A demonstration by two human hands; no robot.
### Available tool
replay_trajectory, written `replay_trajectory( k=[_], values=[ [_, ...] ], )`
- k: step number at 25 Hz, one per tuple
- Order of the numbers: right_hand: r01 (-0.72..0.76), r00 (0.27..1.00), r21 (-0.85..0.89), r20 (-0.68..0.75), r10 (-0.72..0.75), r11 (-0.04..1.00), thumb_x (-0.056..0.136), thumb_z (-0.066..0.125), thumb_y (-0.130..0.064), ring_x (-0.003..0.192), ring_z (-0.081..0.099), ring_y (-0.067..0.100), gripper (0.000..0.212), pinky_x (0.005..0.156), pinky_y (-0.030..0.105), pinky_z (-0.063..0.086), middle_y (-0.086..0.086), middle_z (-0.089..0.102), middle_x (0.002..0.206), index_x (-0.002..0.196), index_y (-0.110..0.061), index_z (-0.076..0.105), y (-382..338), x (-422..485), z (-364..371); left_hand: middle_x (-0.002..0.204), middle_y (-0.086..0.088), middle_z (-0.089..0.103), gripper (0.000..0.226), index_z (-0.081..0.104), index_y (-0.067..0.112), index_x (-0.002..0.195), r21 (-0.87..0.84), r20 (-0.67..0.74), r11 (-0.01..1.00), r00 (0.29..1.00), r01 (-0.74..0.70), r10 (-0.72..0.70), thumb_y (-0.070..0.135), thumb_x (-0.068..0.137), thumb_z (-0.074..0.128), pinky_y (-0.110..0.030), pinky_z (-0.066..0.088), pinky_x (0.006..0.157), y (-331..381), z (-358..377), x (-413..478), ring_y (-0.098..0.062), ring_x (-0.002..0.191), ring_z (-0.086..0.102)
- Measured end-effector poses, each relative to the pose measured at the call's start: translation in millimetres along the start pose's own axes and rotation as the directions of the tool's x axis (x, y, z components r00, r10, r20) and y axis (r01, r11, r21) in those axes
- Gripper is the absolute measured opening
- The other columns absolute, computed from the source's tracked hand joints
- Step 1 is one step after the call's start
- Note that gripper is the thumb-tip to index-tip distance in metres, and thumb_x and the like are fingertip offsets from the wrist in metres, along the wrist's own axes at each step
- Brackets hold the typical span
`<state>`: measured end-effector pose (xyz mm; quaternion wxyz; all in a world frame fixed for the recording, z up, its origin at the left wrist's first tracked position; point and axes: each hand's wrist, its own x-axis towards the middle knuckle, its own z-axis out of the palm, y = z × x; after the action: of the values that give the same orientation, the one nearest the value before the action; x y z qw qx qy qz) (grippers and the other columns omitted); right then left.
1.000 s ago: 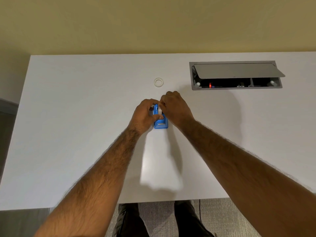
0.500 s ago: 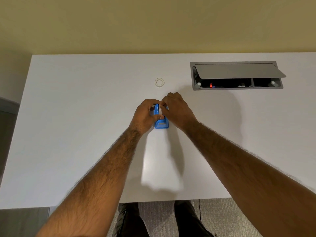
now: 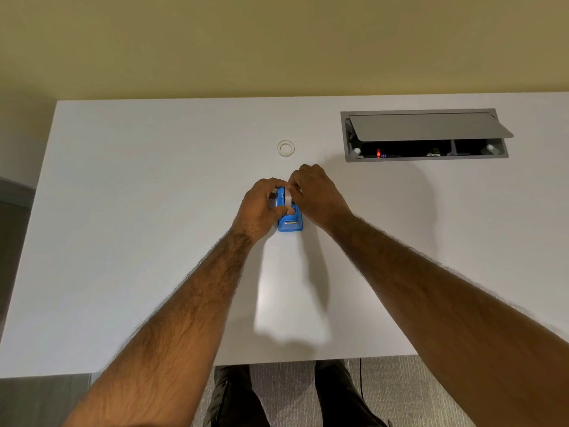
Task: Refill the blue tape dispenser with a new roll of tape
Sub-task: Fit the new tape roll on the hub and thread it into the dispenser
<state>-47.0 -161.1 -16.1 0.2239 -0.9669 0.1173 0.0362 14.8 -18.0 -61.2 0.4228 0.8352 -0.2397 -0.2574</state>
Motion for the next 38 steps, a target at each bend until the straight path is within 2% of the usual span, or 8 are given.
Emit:
replay_trajectory(
  k=[3,10,13,16,20,24,34,38],
  values=[
    [0.001,1.0,0.07,-0.021,0.0,0.998,0.095,0.052,-0.021,0.095,0.05,0.019,0.015,0.08,0.024,0.039,0.007,0.06,0.099,0.099,-0.009,0.061,3.4,-6.6,2.2,0.111,0.008,0.06,0.049,0.06,0.024,0.117,-0.005,-0.004,1.0,1.0,-0.022,0.022,0.023,0.074,0.084,-0.029,0.051,0.092,-0.8,-0.4,-0.5,-0.017,0.101,0.06],
    [-0.006,0.999,0.005,-0.041,0.006,1.0,0.097,0.05,-0.021,0.091,0.05,0.02,0.016,0.081,0.027,0.041,0.01,0.061,0.096,0.096,-0.007,0.06,0.1,-0.7,5.4,0.108,0.011,0.058,0.048,0.058,0.031,0.111,-0.001,-0.006,0.999,0.999,-0.032,0.032,0.022,0.073,0.085,-0.028,0.051,0.091,1.1,-0.9,-1.1,-0.014,0.099,0.059],
    [-0.015,0.998,-0.002,-0.059,0.015,1.0,0.097,0.051,-0.02,0.091,0.051,0.02,0.016,0.084,0.028,0.044,0.01,0.062,0.097,0.098,-0.007,0.061,-1.3,0.8,5.0,0.109,0.01,0.057,0.051,0.059,0.025,0.115,0.02,0.004,0.999,1.0,-0.029,0.029,0.023,0.072,0.085,-0.026,0.049,0.09,1.7,-0.5,-0.4,-0.014,0.1,0.058],
    [0.07,0.996,-0.088,-0.057,-0.075,0.994,0.094,0.059,-0.016,0.093,0.054,0.025,0.016,0.089,0.034,0.045,0.014,0.063,0.099,0.101,-0.003,0.064,-2.7,-8.2,1.3,0.112,0.009,0.059,0.054,0.06,0.022,0.12,0.022,0.018,0.999,0.999,-0.026,0.026,0.024,0.072,0.086,-0.024,0.048,0.091,0.2,-1.1,-0.5,-0.012,0.1,0.057],
    [0.148,0.983,-0.299,-0.061,-0.174,0.943,0.079,0.076,-0.014,0.081,0.058,0.025,0.017,0.078,0.035,0.05,0.011,0.066,0.085,0.091,-0.004,0.069,-2.0,-16.8,6.5,0.118,0.006,0.063,0.053,0.061,0.023,0.125,-0.025,0.041,0.999,0.999,-0.033,0.034,0.025,0.076,0.083,-0.021,0.046,0.095,-1.9,-4.9,-1.7,-0.012,0.104,0.059],
    [0.137,0.979,-0.235,-0.114,-0.167,0.962,0.074,0.079,-0.016,0.081,0.056,0.022,0.022,0.07,0.032,0.052,0.006,0.063,0.085,0.089,-0.009,0.064,-1.6,-28.4,13.8,0.118,0.004,0.064,0.044,0.062,0.024,0.122,-0.009,0.028,0.999,0.999,-0.039,0.039,0.02,0.081,0.079,-0.026,0.049,0.097,-0.2,-5.4,-2.1,-0.014,0.105,0.06],
    [0.074,0.996,-0.238,-0.031,-0.084,0.968,0.085,0.062,-0.011,0.099,0.051,0.026,0.022,0.079,0.038,0.052,0.009,0.059,0.101,0.106,-0.007,0.063,-10.9,-17.3,8.3,0.119,-0.001,0.062,0.049,0.059,0.018,0.123,0.038,0.021,0.999,1.0,0.009,-0.01,0.013,0.079,0.079,-0.028,0.051,0.095,0.1,-2.4,0.3,-0.017,0.103,0.06],
    [0.099,0.993,-0.251,-0.033,-0.111,0.963,0.084,0.064,-0.013,0.098,0.052,0.025,0.026,0.078,0.036,0.052,0.008,0.06,0.104,0.109,-0.008,0.06,-7.3,-22.9,9.8,0.119,-0.001,0.062,0.049,0.059,0.018,0.122,0.025,0.023,1.0,1.0,0.008,-0.009,0.012,0.078,0.08,-0.025,0.049,0.094,4.0,-3.2,-0.5,-0.017,0.103,0.06]
  ],
)
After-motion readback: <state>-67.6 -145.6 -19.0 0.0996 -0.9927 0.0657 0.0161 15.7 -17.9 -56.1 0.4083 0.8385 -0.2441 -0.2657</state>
